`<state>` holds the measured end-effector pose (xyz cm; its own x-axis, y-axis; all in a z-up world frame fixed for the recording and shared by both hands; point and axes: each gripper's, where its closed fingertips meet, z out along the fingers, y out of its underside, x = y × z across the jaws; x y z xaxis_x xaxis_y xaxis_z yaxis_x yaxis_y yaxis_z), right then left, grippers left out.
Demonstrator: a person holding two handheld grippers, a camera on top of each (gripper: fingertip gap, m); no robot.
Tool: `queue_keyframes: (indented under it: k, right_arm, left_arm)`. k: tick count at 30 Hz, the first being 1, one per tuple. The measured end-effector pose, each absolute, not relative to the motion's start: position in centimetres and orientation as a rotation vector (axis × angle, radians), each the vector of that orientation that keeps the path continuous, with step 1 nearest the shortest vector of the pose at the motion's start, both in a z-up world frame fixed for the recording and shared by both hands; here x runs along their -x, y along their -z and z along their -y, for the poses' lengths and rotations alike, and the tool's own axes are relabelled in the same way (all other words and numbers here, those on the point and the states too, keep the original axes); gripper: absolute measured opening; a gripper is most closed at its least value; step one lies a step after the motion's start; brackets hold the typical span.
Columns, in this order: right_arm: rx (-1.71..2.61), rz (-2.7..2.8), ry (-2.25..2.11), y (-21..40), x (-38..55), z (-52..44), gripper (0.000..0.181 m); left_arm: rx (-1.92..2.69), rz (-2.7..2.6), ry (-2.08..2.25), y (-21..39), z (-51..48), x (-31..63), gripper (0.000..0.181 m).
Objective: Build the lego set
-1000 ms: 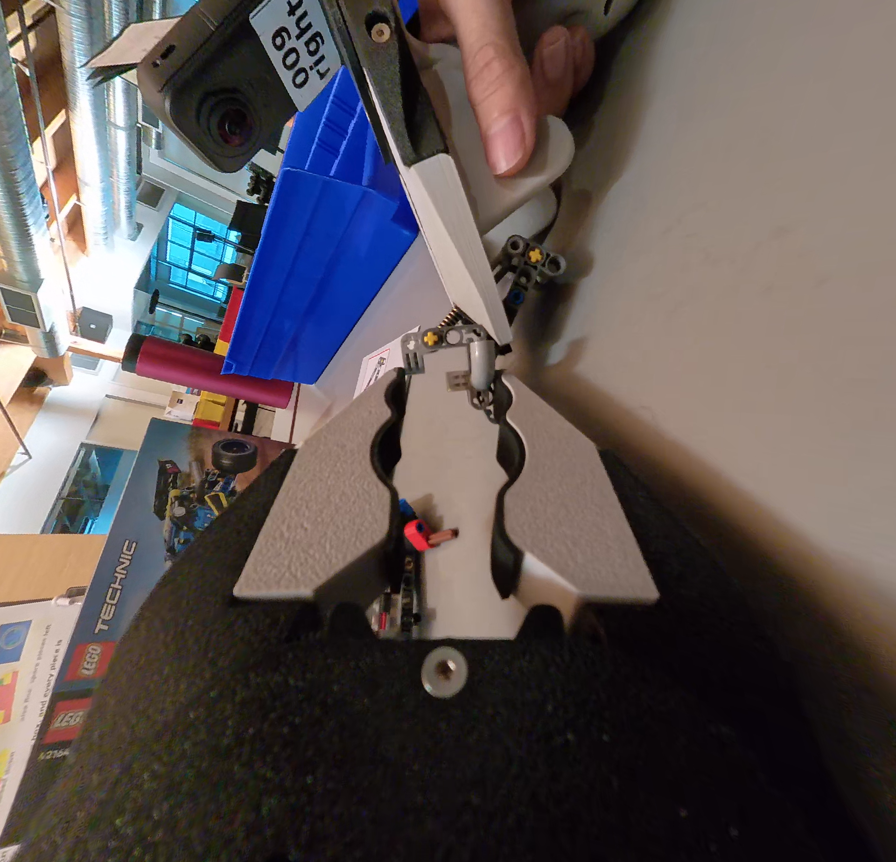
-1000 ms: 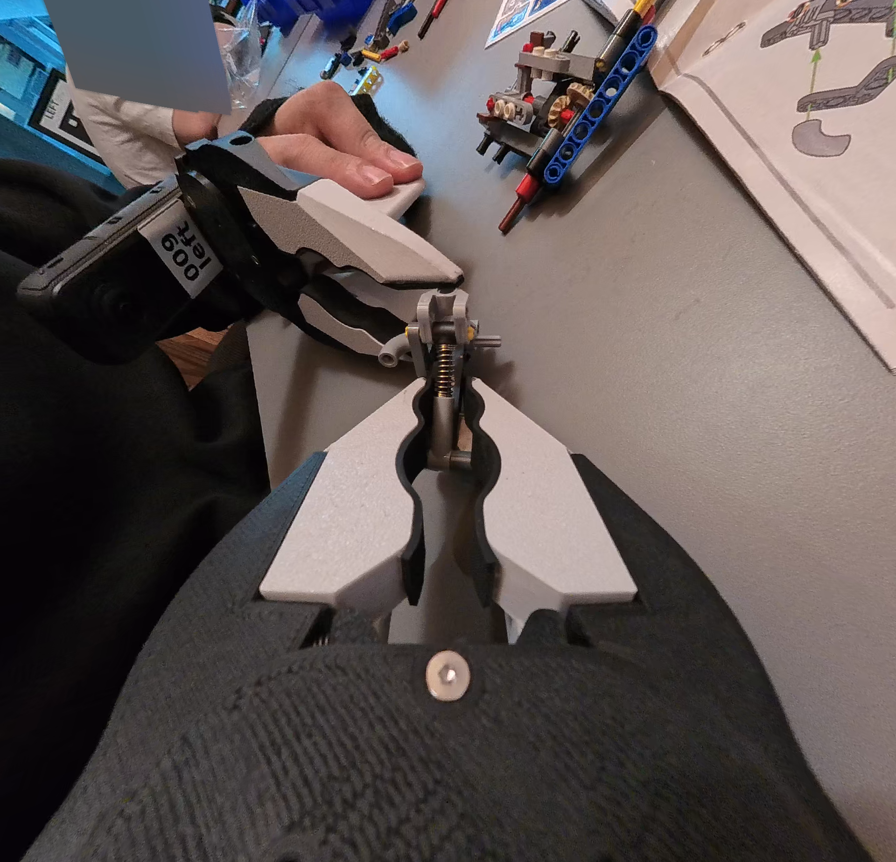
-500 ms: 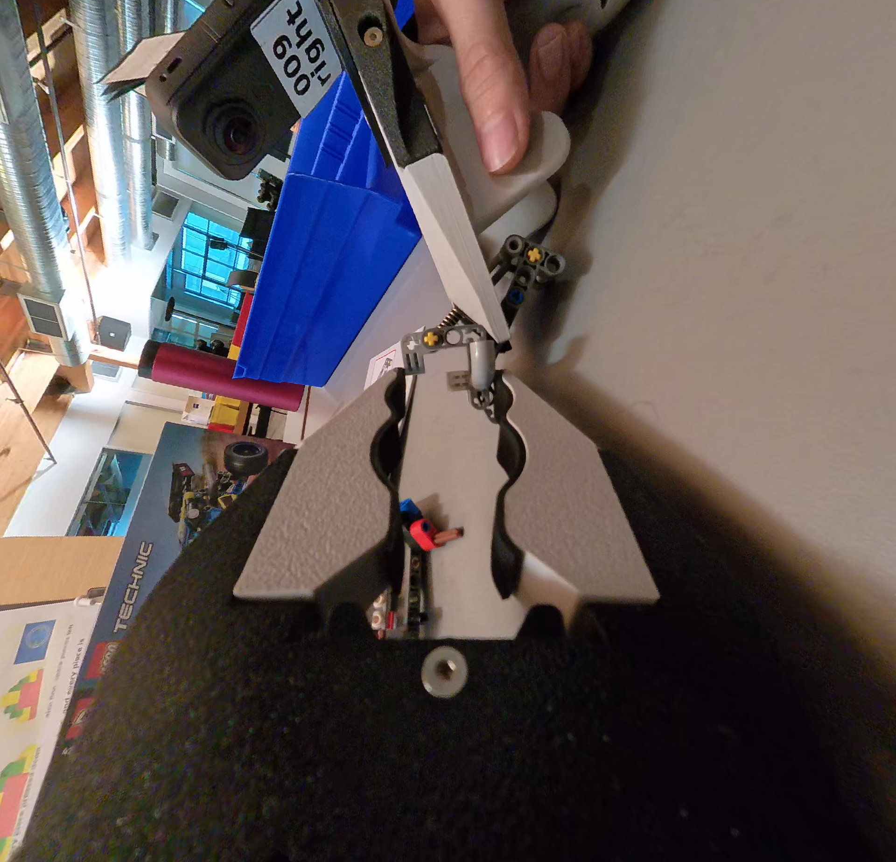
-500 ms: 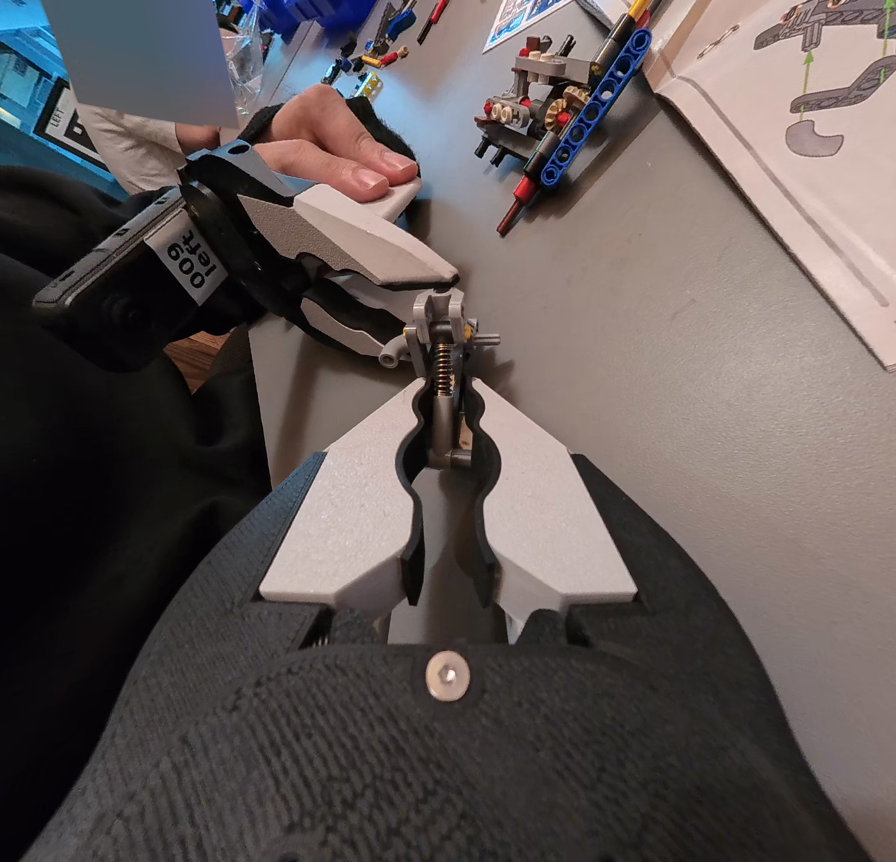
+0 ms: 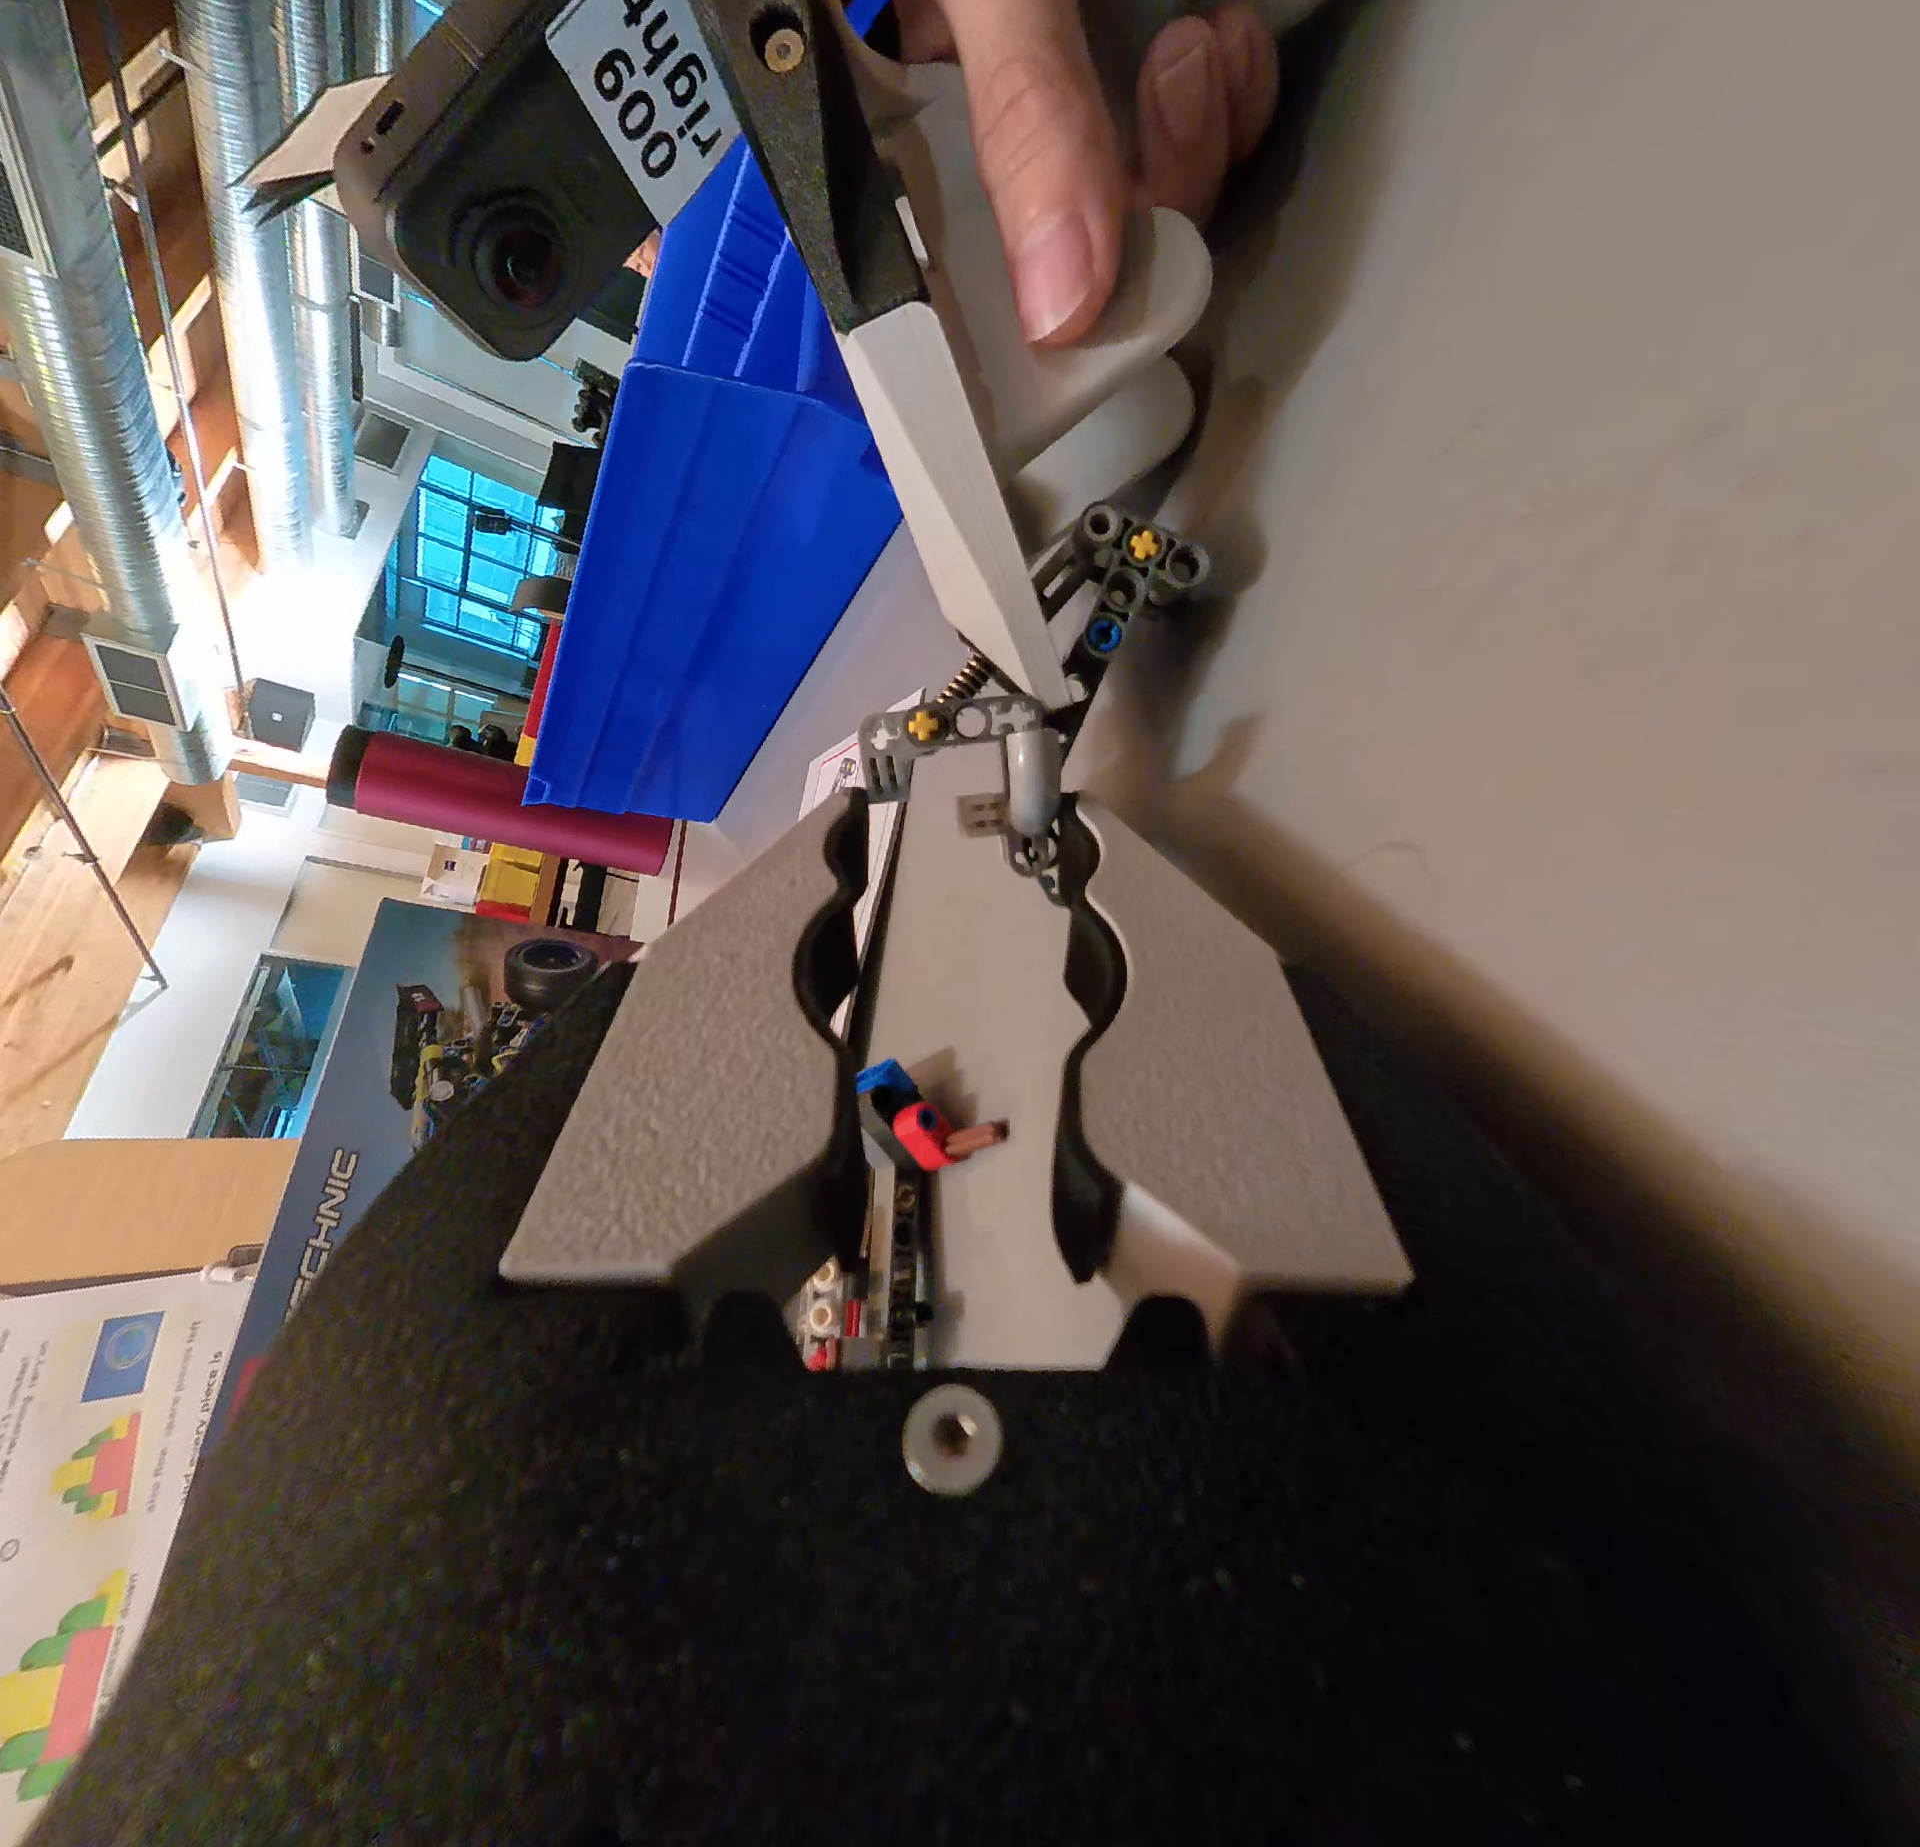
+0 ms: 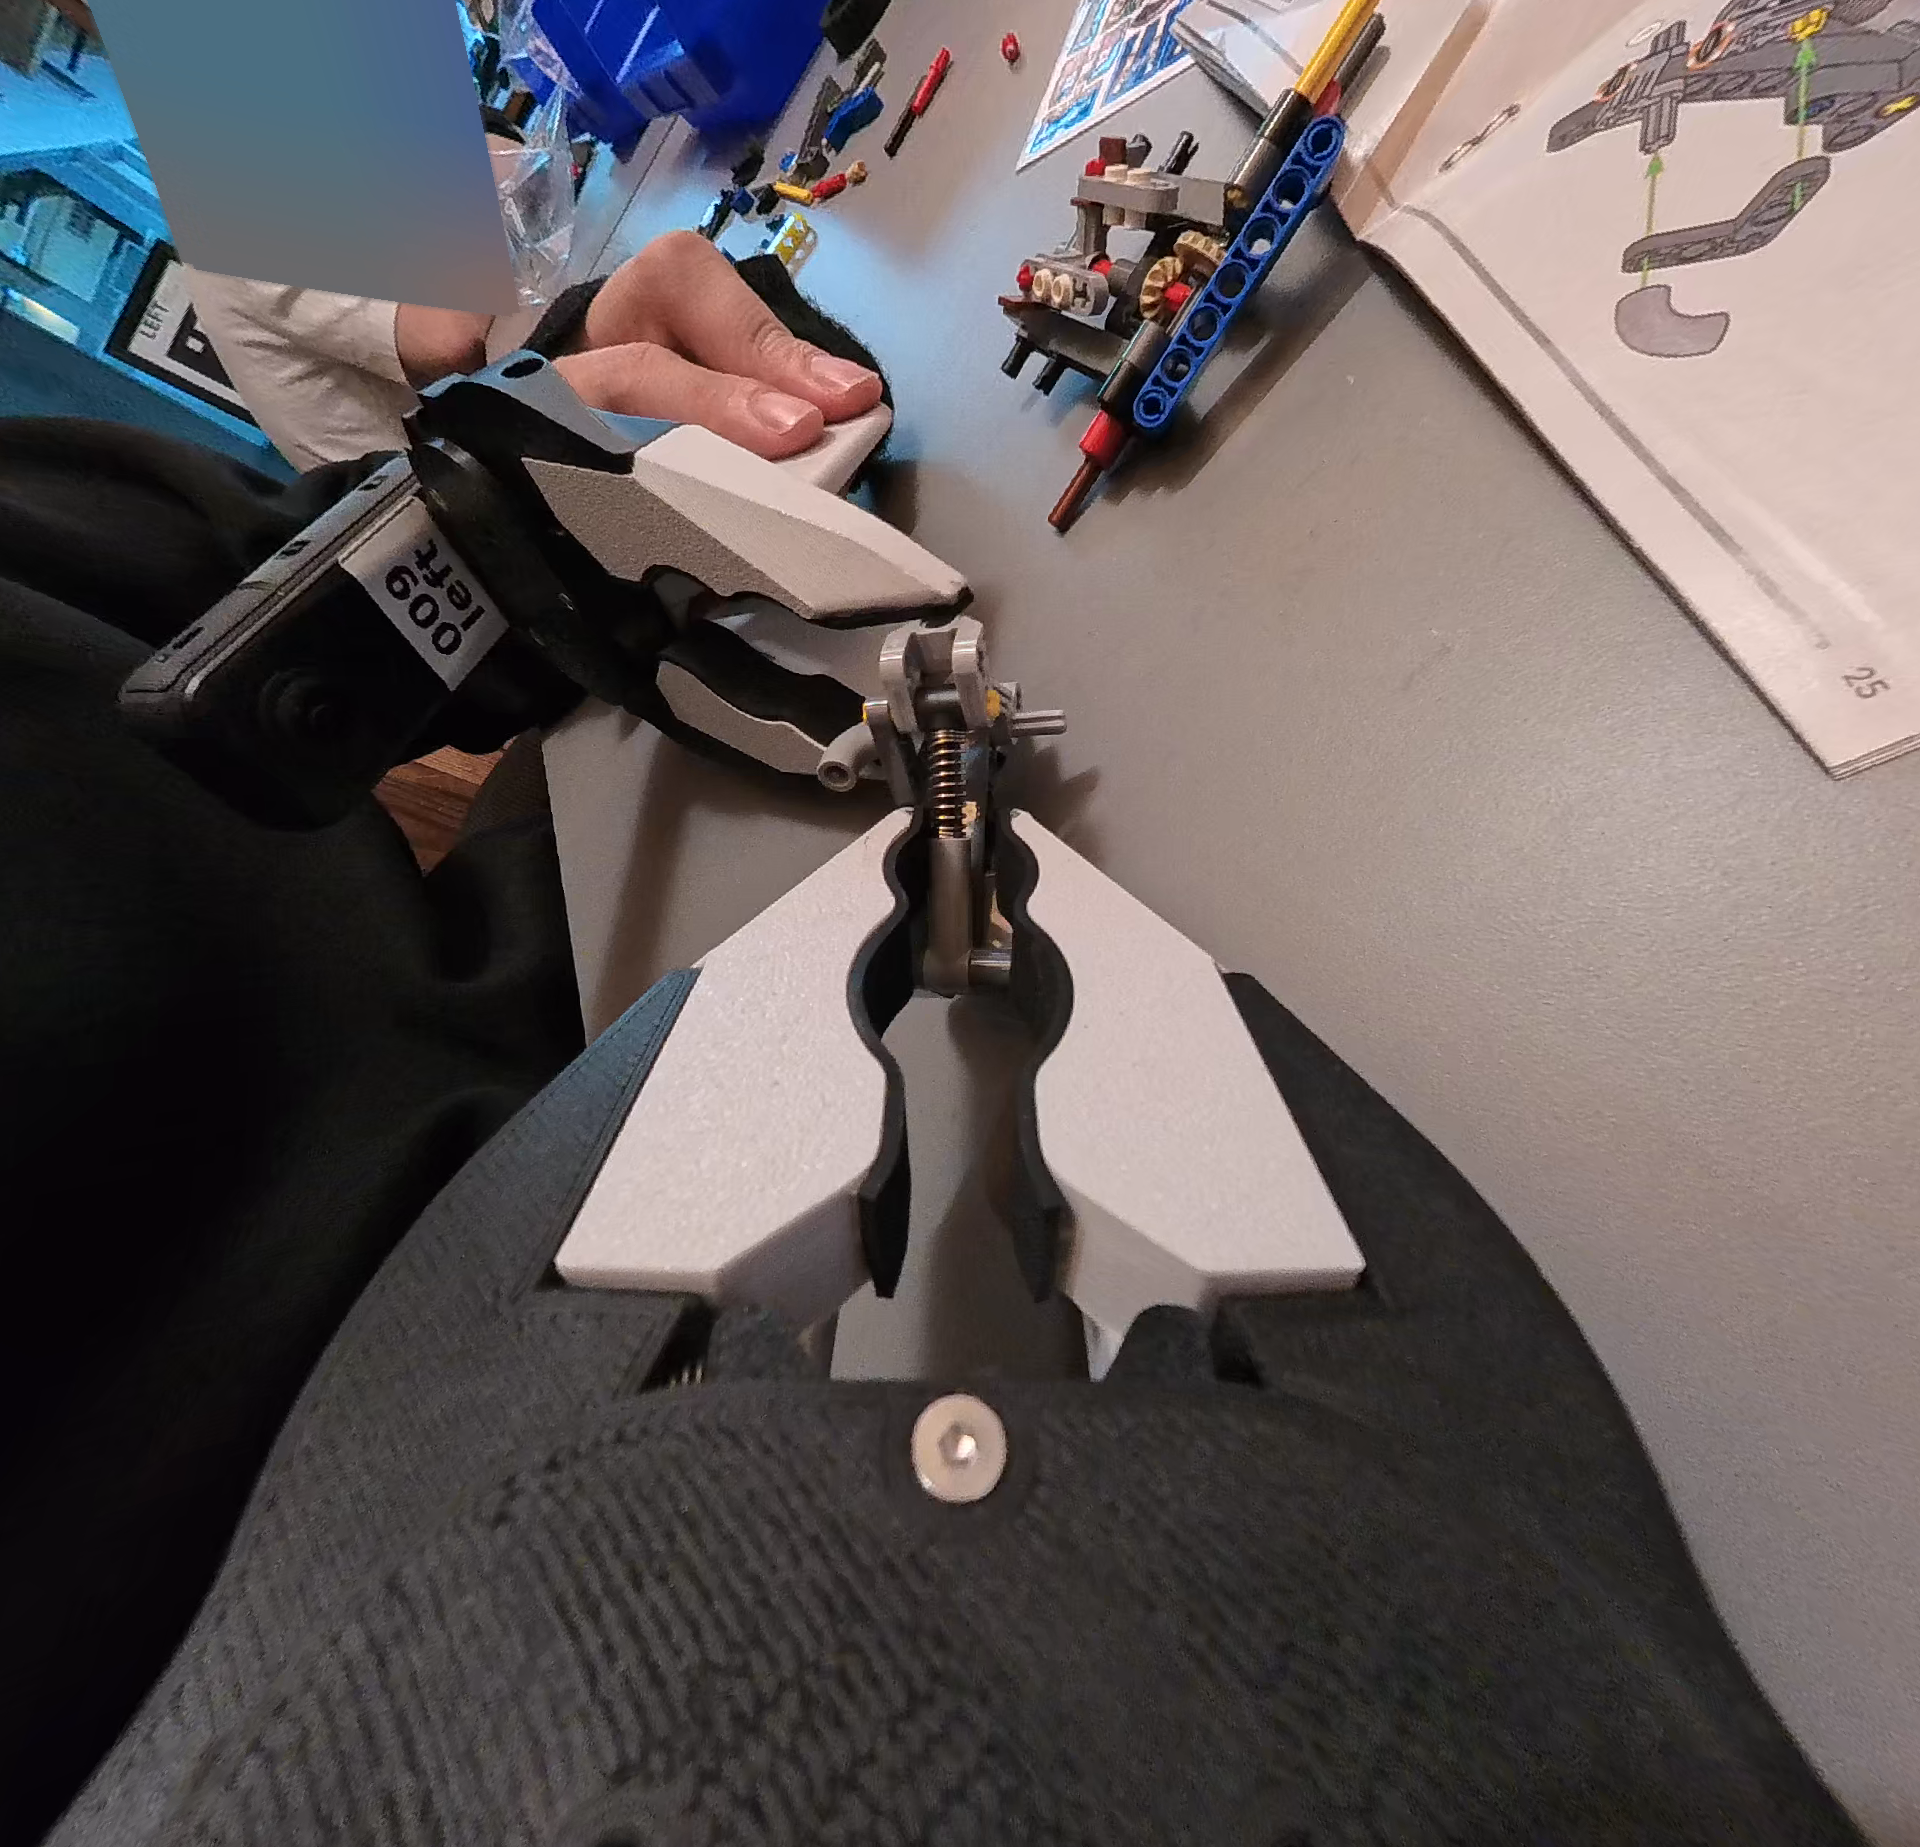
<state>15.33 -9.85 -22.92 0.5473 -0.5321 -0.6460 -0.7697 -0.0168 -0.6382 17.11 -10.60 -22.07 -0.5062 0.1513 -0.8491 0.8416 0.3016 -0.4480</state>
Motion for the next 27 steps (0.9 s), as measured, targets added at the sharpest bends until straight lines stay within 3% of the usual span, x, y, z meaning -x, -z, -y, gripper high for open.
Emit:
queue_keyframes:
  k: [27]
  right_arm:
    - [1.676, -1.112, -0.269, 22.91, -15.42, 9.96, 0.009]
  left_arm:
    - [-0.883, -1.870, 1.235, 22.18, 10.59, -17.30, 0.034]
